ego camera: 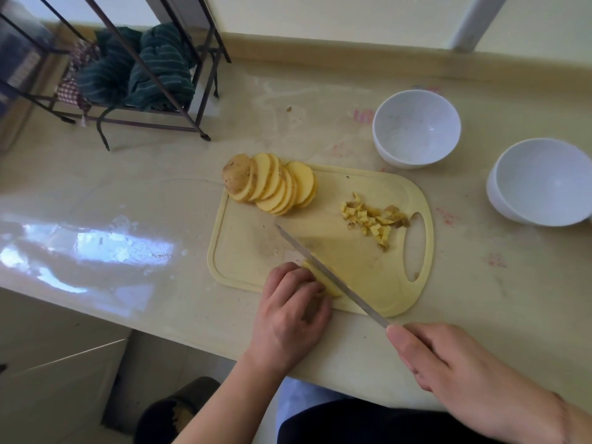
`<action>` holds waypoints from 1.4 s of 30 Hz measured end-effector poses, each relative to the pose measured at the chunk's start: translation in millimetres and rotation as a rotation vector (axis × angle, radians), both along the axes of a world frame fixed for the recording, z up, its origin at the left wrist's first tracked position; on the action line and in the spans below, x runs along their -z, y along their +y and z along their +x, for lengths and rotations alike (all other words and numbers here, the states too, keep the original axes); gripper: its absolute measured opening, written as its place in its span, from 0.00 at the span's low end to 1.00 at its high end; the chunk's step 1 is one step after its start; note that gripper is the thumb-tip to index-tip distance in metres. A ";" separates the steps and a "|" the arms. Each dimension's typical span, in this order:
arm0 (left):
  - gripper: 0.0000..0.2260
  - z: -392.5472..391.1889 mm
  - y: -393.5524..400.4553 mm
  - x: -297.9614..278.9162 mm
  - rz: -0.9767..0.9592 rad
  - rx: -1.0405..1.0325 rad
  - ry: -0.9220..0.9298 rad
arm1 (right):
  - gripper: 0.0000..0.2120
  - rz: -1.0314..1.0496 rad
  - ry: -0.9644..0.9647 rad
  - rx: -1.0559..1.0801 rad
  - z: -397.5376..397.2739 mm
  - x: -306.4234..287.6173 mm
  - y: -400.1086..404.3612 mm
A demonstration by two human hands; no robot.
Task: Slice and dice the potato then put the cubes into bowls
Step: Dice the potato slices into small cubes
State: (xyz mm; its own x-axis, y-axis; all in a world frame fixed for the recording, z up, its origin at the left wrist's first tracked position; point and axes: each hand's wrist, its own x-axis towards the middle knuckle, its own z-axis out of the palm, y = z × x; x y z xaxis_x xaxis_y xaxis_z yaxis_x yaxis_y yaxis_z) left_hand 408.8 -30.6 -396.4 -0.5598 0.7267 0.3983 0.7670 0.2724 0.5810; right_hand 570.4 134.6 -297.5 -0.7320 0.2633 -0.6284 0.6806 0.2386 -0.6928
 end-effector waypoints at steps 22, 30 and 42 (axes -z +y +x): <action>0.04 -1.2 -0.3 0.7 0.016 0.012 -0.042 | 0.44 0.004 -0.124 -0.059 14.9 -2.0 -4.5; 0.03 -2.0 0.8 -3.2 0.028 0.000 -0.071 | 0.32 0.092 0.006 -0.057 -18.2 4.9 -14.2; 0.03 -3.7 -4.0 0.9 0.012 0.020 -0.031 | 0.33 0.037 0.008 -0.002 -10.6 9.5 3.9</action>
